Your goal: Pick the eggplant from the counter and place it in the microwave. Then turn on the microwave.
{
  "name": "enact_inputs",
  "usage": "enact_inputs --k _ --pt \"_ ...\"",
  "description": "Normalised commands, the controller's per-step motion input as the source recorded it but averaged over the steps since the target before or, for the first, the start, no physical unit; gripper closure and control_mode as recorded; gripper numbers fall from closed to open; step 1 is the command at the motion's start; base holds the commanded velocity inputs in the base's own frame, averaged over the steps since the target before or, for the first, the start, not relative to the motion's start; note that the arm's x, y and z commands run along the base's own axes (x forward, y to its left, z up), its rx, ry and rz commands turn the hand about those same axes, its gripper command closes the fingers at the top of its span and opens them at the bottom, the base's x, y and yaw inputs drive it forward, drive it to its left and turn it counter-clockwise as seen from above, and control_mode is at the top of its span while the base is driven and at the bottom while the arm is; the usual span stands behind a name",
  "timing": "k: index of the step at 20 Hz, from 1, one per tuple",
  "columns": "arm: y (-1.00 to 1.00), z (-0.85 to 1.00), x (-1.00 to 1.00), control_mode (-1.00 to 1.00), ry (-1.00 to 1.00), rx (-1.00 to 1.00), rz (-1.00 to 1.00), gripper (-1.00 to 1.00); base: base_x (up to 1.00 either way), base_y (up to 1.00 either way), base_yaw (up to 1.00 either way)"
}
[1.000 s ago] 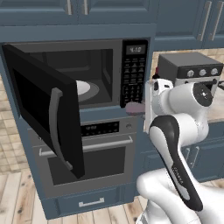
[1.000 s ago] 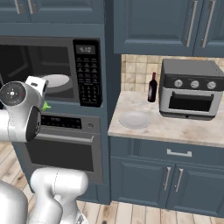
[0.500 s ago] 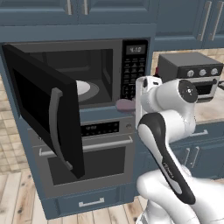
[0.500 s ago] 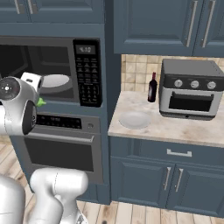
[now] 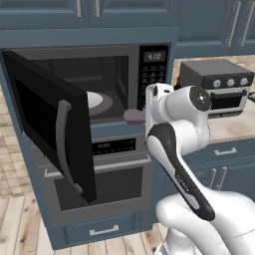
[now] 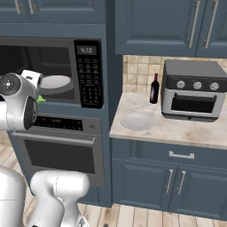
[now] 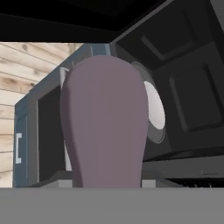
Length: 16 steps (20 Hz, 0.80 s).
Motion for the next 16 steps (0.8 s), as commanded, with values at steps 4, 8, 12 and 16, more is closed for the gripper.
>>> enact_inputs --k 4,8,12,16 --pt "0.12 0.00 0.26 -1.00 0.00 0.00 0.02 1.00 0.00 0.00 0.00" --pt "0.13 0.01 0.25 -1.00 0.00 0.00 0.01 1.00 0.00 0.00 0.00" --pt "0.14 0.02 0.26 -1.00 0.01 0.00 0.01 1.00 0.00 0.00 0.00" --pt "0.14 0.00 0.27 -1.00 0.01 0.00 0.01 1.00 0.00 0.00 0.00"
